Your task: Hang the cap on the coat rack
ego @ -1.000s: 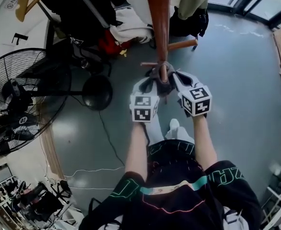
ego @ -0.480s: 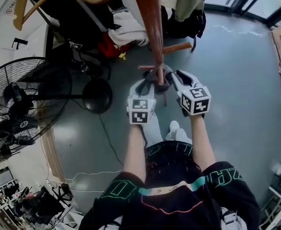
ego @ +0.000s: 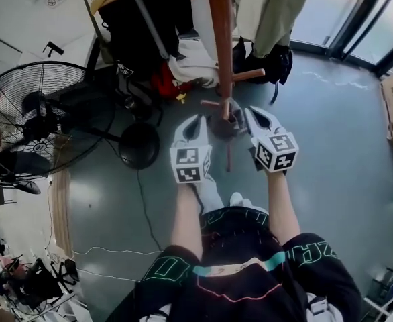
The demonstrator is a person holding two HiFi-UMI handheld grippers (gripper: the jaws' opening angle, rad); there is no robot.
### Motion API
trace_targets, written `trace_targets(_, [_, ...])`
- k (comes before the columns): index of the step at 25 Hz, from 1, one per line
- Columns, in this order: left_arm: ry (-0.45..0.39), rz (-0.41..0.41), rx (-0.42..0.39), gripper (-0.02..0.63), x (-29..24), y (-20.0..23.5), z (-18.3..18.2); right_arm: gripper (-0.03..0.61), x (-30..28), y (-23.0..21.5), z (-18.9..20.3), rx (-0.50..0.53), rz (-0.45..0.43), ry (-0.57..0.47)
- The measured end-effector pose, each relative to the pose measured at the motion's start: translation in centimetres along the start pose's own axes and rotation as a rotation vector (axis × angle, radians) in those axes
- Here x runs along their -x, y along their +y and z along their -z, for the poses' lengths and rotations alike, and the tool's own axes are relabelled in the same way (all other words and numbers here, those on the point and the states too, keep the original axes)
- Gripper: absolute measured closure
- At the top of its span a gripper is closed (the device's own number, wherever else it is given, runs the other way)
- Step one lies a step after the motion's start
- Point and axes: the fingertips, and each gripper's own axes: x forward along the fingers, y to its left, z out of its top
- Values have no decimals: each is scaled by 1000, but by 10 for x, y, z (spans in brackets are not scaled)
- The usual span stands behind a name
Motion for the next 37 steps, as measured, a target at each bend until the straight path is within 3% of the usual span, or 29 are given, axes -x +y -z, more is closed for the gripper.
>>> trace_targets(4, [-152, -35, -11, 603, 18, -1, -62, 575, 11, 15, -45, 68, -53, -102])
trace_targets(9, [-269, -98, -76, 603, 41, -6, -121, 575, 33, 9, -98, 176, 9, -171])
trace_targets(13, [-331, -131, -92, 603, 52, -10, -143, 575, 58, 10, -139, 223, 19, -262])
trace_targets(19, [-357, -157, -104, 603, 54, -7, -157, 575, 74, 13, -172, 259, 22, -332])
trace_targets(37, [-366, -155, -101, 603, 50, -4, -156, 575, 68, 13, -173, 300, 10, -333])
